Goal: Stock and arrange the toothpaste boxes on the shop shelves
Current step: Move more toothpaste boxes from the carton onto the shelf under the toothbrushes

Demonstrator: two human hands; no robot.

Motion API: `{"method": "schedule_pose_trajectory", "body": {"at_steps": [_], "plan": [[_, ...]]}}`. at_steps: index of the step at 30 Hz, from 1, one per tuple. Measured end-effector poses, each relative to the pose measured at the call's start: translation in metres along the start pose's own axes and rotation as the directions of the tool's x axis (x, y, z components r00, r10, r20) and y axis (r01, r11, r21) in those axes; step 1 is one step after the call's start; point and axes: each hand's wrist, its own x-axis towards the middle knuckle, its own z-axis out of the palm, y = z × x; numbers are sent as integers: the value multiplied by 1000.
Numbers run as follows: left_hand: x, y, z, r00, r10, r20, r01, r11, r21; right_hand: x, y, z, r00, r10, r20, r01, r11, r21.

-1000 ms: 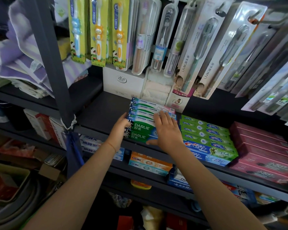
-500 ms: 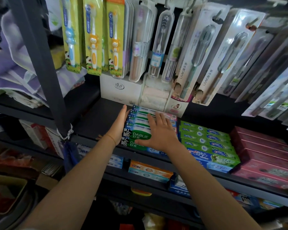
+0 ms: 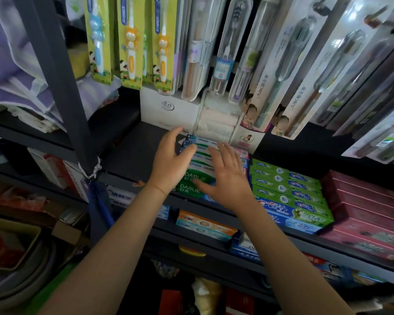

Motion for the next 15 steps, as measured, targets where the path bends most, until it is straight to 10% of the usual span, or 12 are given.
{"method": "schedule_pose_trajectory", "body": {"at_steps": [5, 15], "plan": [[-44, 12, 24, 968, 235, 89, -235, 972, -9, -65, 16, -3, 916, 39, -400, 61, 970, 235], [-148, -14, 179, 826, 67, 559, -248, 935, 255, -239, 115, 0, 910, 413, -24, -385, 868, 312]]}}
